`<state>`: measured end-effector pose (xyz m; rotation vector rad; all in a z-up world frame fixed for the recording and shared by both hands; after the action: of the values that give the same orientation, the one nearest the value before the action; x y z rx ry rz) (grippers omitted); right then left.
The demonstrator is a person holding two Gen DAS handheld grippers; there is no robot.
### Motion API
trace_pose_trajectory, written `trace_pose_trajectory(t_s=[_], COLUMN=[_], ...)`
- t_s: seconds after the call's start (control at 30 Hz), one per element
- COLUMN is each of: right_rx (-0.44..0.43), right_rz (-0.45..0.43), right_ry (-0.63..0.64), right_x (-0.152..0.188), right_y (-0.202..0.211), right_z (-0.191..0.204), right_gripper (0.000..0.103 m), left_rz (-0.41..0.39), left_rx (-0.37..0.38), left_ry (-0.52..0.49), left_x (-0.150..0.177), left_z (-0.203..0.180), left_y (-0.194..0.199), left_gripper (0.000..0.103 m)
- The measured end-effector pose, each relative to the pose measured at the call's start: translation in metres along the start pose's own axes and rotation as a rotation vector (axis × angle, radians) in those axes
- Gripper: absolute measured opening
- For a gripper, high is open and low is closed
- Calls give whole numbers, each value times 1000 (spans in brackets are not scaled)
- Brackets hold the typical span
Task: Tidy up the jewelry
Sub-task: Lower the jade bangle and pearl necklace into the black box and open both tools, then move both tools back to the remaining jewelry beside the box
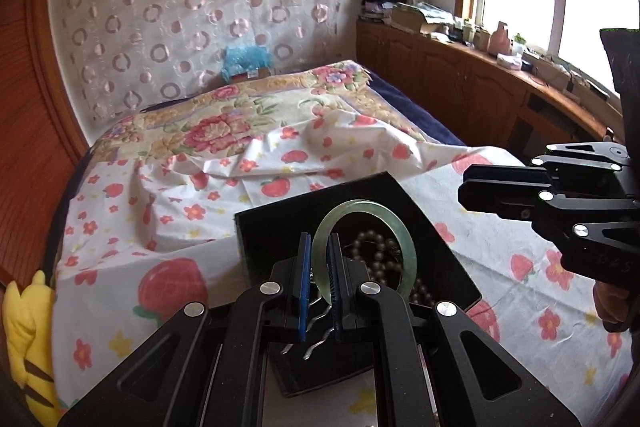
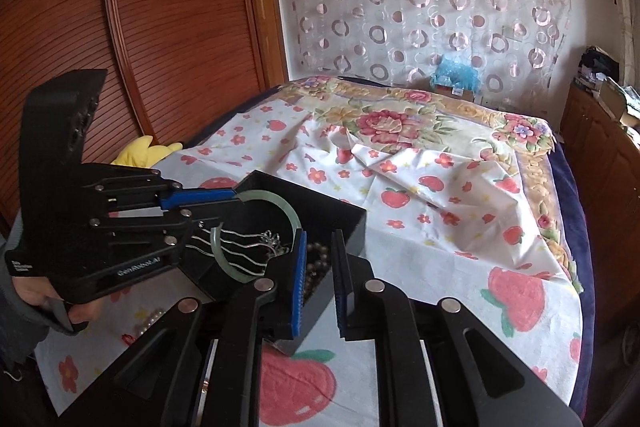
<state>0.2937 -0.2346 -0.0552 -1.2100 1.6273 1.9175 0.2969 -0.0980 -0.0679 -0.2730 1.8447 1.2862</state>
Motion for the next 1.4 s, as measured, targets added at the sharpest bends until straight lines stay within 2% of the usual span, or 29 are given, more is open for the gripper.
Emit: trace_pose_trajectory(t_s=[0.27,0.6,0.77,0.83,0.9,1.1,1.4], right_rx=[16,38,38,42,44,49,0], right_rz=[11,32,73,90,105,120,190], right_ry=[0,8,4,6,6,14,36], right_x=[17,52,81,90,98,110,127], right_y=[8,28,32,31,32,41,39], right_z=[-8,1,10,14,16,25,43], right_gripper=[14,14,15,17,23,24,24], left_rz=[12,-35,-50,-49,-49,-31,20], left_rx=[8,21,30,31,28,19,16], left_ry=[-26,-19,1,8,13,50,108], left_x=[-1,11,30,39,50,84,129], left_z=[-14,-20,-22,-21,-21,-15,-7], left_y=[-1,34,55,61,68,79,82], left_gripper=[10,14,14,14,14,15,15])
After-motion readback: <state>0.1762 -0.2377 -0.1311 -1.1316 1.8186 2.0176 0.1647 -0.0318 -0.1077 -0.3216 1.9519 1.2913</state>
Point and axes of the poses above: each gripper's, at about its wrist camera, not at the fingertips, and y roughly against the way its jaws point, z to its left, x to its underside, the point moved 4 cm from there along -y, roughly the way its jaws point, and after that the axes turned 12 degrees about x, right-handed, at the moved point
